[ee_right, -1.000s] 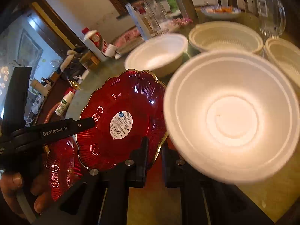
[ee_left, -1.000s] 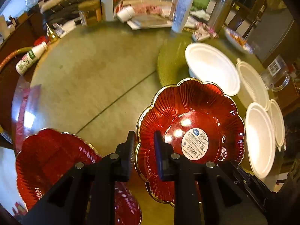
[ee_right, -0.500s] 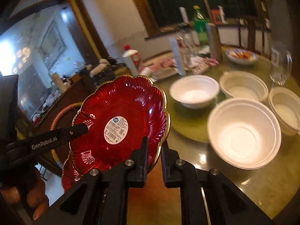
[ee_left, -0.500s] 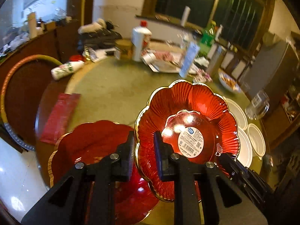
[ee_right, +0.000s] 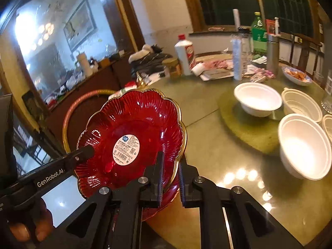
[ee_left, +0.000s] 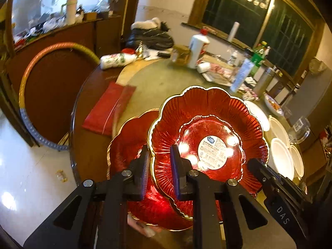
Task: Organize plates and bowls
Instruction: 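Lift the small red plate and lower it onto the large red plate, then open both grippers and withdraw from the plate stack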
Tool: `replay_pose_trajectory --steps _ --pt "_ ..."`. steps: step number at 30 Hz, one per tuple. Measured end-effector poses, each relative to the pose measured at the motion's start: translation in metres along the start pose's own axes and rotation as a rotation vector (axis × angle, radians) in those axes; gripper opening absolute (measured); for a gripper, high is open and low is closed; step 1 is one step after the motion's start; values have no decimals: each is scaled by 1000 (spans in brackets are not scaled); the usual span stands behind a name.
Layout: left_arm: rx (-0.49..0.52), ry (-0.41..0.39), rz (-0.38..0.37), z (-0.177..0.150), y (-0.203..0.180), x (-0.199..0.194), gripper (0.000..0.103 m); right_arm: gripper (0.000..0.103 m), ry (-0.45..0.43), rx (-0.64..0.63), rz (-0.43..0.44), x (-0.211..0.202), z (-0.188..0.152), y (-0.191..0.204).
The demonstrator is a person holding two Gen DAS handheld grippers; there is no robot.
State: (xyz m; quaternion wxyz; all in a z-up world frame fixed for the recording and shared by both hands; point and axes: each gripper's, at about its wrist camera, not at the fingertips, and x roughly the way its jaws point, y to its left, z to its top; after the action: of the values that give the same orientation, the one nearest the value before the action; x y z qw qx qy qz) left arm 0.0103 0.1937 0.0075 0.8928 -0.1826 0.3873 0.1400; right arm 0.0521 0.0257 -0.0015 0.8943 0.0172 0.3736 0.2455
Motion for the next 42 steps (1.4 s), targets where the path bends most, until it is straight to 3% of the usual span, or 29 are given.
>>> replay_pose_trajectory --steps 18,42 --pt "-38 97 90 -25 23 38 18 12 130 -76 -59 46 -15 19" --pt "14 89 163 -27 12 34 18 21 176 -164 -139 55 -20 28"
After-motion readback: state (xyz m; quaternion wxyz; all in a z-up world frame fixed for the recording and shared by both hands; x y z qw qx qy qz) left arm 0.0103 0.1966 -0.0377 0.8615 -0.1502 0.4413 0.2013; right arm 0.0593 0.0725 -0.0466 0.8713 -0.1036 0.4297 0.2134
